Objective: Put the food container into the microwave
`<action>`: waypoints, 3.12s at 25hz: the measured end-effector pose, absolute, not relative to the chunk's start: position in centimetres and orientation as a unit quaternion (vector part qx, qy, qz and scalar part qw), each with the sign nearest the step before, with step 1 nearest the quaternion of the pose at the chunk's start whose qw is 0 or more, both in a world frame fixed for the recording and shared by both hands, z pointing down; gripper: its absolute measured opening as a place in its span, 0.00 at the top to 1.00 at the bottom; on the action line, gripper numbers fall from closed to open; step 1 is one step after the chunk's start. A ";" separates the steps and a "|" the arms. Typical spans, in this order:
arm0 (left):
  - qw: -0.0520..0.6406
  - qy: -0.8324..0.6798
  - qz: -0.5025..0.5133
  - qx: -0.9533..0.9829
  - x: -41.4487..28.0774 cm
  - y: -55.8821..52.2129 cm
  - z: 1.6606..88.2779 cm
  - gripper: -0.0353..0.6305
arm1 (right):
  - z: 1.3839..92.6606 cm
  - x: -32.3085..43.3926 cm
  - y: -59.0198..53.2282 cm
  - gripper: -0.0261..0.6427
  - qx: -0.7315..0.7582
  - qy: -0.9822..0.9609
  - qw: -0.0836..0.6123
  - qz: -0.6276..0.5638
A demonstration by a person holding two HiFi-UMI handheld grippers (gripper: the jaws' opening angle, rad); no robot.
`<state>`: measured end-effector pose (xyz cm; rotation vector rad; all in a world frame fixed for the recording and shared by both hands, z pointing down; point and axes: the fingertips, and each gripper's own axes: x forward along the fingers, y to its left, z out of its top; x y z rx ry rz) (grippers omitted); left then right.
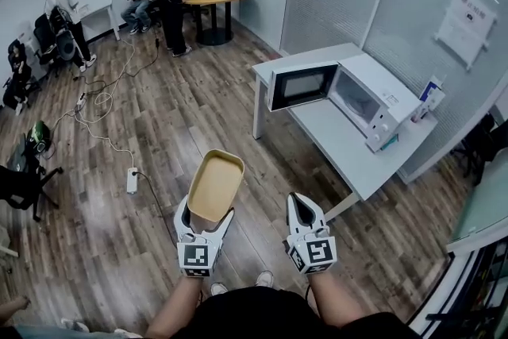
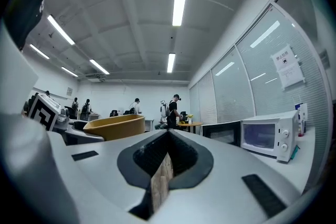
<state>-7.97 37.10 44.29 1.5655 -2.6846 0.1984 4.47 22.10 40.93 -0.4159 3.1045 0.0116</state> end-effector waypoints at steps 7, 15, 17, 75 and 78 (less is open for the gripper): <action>0.006 -0.857 0.061 0.512 -6.3 33.2 43.6 0.22 | 40.6 6.2 18.2 0.95 -0.133 0.991 0.010 -0.001; 0.011 -0.843 0.068 0.534 -5.7 28.9 44.1 0.22 | 41.4 6.7 14.8 0.95 -0.140 0.990 0.000 -0.006; 0.011 -0.839 0.067 0.540 -6.3 27.7 44.3 0.21 | 41.7 6.1 13.8 0.95 -0.144 0.990 -0.001 -0.005; 0.012 -0.654 0.068 0.754 -14.7 -5.7 48.4 0.21 | 43.5 -0.9 -13.2 0.95 -0.370 0.928 -0.035 0.016; 0.015 -0.649 0.075 0.757 -14.2 -8.3 48.7 0.21 | 43.9 -0.2 -15.5 0.95 -0.376 0.926 -0.035 0.009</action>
